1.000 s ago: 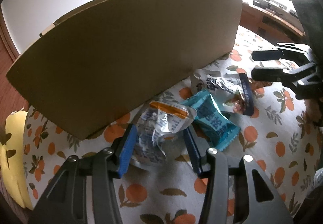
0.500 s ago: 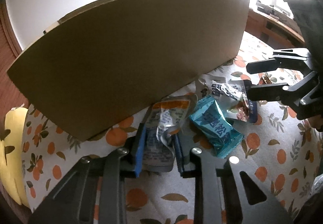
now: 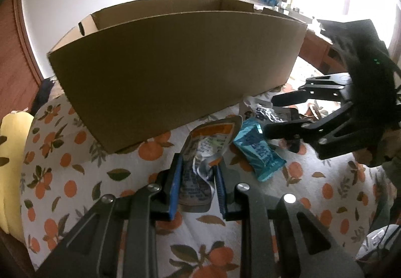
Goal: Organize snacks
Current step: 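Close the left tool on the clear pack while the right tool grasps the white duck-gizzard pack, then lift both held packs and carry them over the cardboard box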
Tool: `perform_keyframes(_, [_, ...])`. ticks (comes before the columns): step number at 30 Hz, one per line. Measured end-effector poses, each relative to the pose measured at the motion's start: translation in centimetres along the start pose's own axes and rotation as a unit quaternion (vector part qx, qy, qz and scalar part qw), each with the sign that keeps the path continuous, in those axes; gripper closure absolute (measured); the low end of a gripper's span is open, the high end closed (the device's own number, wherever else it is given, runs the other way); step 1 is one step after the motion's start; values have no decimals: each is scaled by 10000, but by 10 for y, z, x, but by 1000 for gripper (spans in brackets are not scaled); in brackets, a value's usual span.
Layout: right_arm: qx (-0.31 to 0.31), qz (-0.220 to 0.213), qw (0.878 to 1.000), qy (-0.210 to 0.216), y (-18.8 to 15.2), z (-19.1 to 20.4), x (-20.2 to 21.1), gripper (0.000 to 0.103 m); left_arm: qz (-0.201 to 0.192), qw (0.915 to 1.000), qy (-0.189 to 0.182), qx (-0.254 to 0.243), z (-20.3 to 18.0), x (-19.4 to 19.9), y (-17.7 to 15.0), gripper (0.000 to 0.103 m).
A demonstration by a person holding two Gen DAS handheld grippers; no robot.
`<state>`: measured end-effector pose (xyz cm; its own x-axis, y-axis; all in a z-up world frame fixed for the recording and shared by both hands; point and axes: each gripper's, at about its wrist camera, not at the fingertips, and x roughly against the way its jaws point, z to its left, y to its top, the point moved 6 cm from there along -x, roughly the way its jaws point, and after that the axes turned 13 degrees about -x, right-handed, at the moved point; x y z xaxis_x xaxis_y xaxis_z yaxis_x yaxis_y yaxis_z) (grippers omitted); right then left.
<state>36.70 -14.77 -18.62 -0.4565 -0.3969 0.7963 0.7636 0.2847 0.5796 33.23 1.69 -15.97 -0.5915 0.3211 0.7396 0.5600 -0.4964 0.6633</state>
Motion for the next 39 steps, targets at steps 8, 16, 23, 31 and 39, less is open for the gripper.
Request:
perform_keyframes(8, [458, 170, 9984, -301, 1, 10, -13, 32, -175, 9996, -39, 213, -5, 20, -9, 80])
perform_keyframes(16, [419, 152, 9986, -289, 10, 3, -20, 21, -247, 9995, -27, 209, -19, 33, -10, 80])
perform_keyframes(23, [297, 134, 9990, -316, 10, 3, -19, 34, -309, 9991, 9, 307, -19, 42, -12, 80])
perform_keyframes(31, [261, 240, 9988, -332, 0, 9, -8, 48, -330, 9991, 19, 276, -25, 47, -10, 80])
perform_keyframes(39, [143, -134, 9997, -171, -5, 18, 21, 48, -371, 9988, 58, 314, -26, 48, -7, 80])
